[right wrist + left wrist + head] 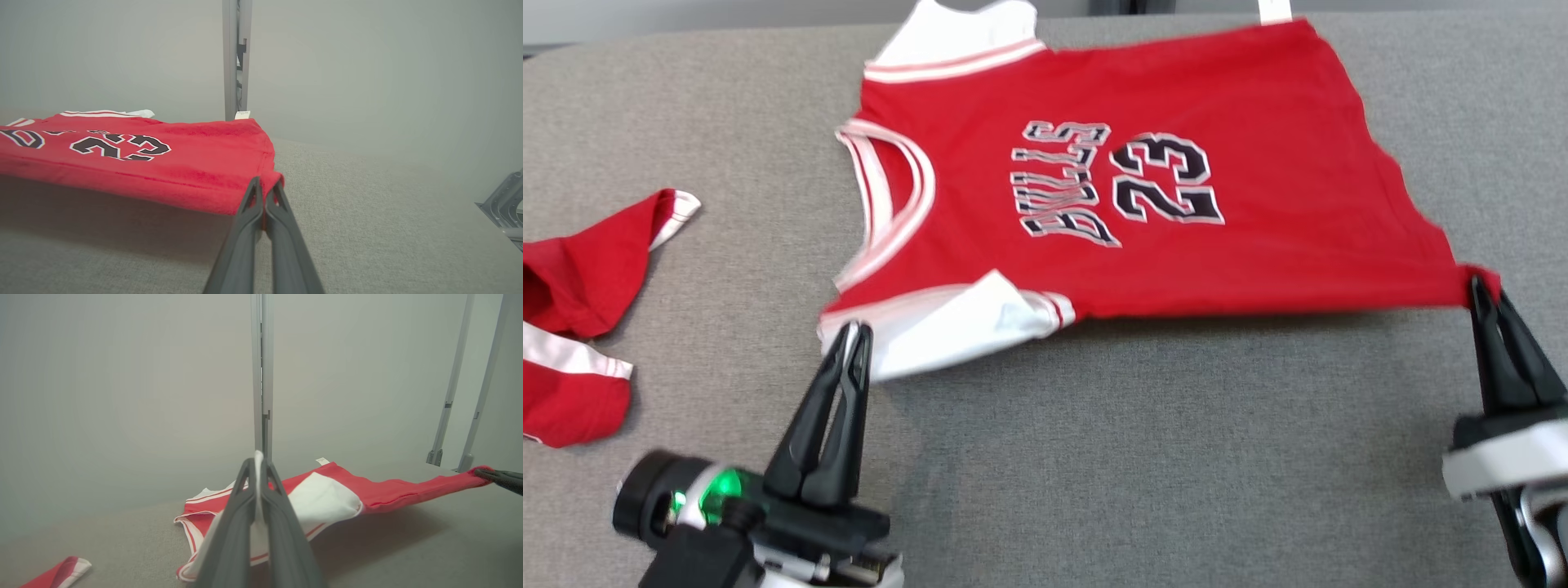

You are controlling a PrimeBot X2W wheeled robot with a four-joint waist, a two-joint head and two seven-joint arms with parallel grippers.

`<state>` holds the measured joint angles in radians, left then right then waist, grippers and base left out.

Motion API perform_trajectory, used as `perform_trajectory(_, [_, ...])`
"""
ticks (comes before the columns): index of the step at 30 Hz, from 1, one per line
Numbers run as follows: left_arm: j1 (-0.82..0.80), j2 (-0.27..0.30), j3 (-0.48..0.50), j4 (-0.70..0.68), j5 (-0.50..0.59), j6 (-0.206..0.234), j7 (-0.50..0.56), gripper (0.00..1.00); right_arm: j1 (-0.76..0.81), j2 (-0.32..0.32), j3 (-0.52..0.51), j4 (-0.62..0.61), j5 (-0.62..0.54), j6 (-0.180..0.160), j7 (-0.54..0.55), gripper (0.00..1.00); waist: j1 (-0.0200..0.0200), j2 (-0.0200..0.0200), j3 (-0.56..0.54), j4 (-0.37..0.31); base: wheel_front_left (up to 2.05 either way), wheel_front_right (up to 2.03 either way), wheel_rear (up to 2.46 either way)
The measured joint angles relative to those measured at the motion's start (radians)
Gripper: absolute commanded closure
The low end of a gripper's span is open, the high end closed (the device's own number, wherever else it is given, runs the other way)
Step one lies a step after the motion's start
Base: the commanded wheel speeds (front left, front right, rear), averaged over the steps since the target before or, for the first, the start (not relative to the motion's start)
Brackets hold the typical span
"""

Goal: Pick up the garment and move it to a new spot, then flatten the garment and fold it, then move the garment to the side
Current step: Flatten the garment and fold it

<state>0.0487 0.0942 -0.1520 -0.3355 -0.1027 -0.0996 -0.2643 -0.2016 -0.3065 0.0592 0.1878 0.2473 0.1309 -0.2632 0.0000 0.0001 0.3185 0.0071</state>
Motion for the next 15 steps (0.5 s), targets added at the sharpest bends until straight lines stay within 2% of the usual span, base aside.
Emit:
perform_trajectory(4, [0.090, 0.003, -0.008, -0.041, -0.023, -0.005, 0.000, 1.00, 0.135, -0.001, -0.036, -0.061, -0.011, 0.000, 0.000, 1.00, 0.0000, 0.0000, -0.032, 0.013, 0.00, 0.00, 0.00])
perform_trajectory(8, [0.139, 0.037, -0.055, -0.056, -0.020, -0.014, 0.000, 1.00, 0.194, -0.001, -0.058, -0.112, -0.010, 0.000, 0.000, 1.00, 0.0000, 0.0000, -0.038, 0.013, 0.00, 0.00, 0.00])
perform_trajectory(11, [0.113, 0.038, -0.067, -0.044, -0.019, -0.015, 0.000, 1.00, 0.193, 0.011, -0.051, -0.108, -0.014, 0.000, 0.000, 1.00, 0.0000, 0.0000, -0.035, 0.006, 0.00, 0.00, 0.00])
perform_trajectory(15, [0.015, 0.028, -0.062, 0.031, -0.006, -0.005, 0.009, 1.00, 0.118, 0.030, -0.016, -0.045, -0.024, 0.000, 0.000, 1.00, 0.0000, 0.0000, -0.026, -0.007, 0.00, 0.00, 0.00])
